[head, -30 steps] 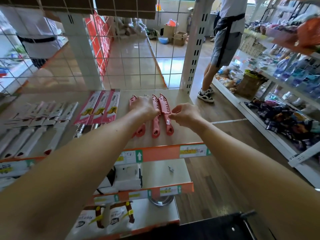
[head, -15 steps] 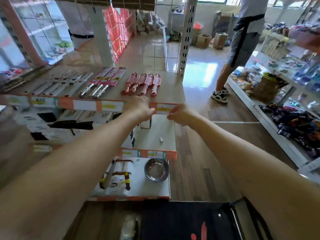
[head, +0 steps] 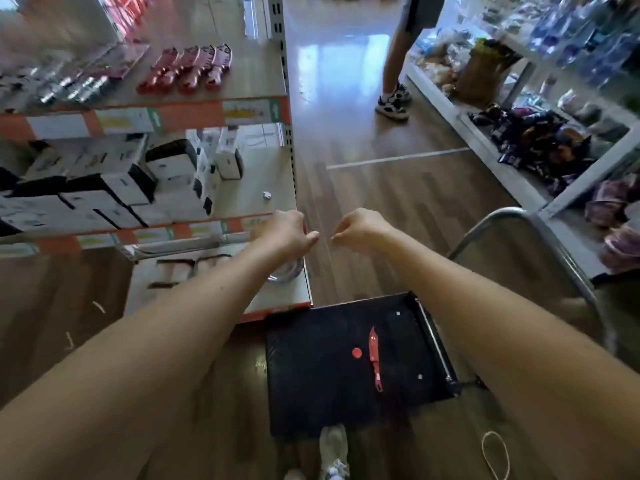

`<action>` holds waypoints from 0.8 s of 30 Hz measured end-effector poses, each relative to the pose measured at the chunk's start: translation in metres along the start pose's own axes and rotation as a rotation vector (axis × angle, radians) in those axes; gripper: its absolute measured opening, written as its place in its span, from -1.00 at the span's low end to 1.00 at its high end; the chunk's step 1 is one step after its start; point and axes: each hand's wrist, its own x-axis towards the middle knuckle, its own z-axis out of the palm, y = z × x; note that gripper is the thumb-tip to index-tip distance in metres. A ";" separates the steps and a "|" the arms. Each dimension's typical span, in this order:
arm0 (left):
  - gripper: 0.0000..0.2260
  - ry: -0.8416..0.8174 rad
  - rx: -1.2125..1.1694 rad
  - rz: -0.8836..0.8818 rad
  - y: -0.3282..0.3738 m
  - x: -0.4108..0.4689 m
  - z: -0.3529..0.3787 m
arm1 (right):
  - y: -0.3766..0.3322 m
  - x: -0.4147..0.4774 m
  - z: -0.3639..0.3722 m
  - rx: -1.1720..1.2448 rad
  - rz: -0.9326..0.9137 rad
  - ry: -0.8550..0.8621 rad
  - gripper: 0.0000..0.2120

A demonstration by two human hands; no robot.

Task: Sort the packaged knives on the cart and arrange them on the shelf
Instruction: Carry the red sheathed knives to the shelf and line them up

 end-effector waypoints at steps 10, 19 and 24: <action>-0.67 -0.293 0.049 0.009 0.000 -0.025 0.172 | 0.149 -0.021 0.115 0.089 0.289 -0.067 -0.78; -0.74 -0.395 0.039 -0.117 0.014 -0.005 0.292 | 0.274 0.027 0.180 0.127 0.467 -0.110 -0.78; -0.73 -0.407 0.049 -0.159 0.006 0.037 0.380 | 0.335 0.068 0.235 0.137 0.509 -0.110 -0.80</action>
